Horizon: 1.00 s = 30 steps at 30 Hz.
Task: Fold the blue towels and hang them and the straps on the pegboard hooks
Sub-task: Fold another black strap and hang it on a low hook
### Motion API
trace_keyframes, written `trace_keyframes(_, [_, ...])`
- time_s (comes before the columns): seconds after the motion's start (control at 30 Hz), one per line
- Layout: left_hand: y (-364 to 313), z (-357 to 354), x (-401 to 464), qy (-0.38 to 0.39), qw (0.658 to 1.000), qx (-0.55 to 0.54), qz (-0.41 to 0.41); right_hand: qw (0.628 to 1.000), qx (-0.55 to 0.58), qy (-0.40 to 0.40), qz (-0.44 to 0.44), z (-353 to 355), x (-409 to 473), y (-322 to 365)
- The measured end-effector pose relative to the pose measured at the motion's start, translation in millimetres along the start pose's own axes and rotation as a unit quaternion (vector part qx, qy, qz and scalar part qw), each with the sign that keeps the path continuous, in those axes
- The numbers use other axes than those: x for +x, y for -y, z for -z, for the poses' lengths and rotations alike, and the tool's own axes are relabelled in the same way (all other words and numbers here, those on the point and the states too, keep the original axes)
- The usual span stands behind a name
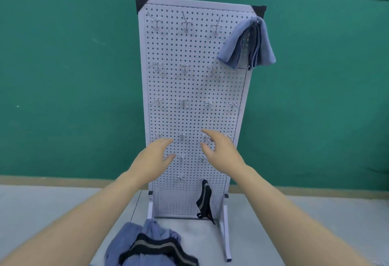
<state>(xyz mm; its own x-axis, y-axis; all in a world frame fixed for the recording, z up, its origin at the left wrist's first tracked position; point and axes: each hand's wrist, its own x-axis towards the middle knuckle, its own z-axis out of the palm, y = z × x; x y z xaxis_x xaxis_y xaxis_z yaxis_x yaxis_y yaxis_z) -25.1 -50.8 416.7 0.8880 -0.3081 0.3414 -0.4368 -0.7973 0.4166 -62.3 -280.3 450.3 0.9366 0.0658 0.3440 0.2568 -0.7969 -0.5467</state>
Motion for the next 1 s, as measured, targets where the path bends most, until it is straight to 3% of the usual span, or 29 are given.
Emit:
trace_keyframes(0.3, [32.8,-105.3,-28.3,0.1,0.993,-0.006,0.055,0.992,0.057,0.038,-0.109,-75.9,-40.6,-60.9])
trace_keyframes(0.57, [102.3,-173.6,-55.7,0.178,0.971,-0.004,0.157,0.975,0.062,0.121,-0.178,-158.8,-62.9,-117.5])
trace_keyframes(0.77, [136.8,-210.6,-52.8,0.292,0.94,0.097,0.148,0.956,0.09,0.181,-0.211,-231.5,-84.8,-147.9])
trace_keyframes(1.0, [154.1,-277.9,-65.8,0.4,0.9,0.102,0.138,0.927,0.113,0.251,-0.256,-303.3,-98.2,-179.3])
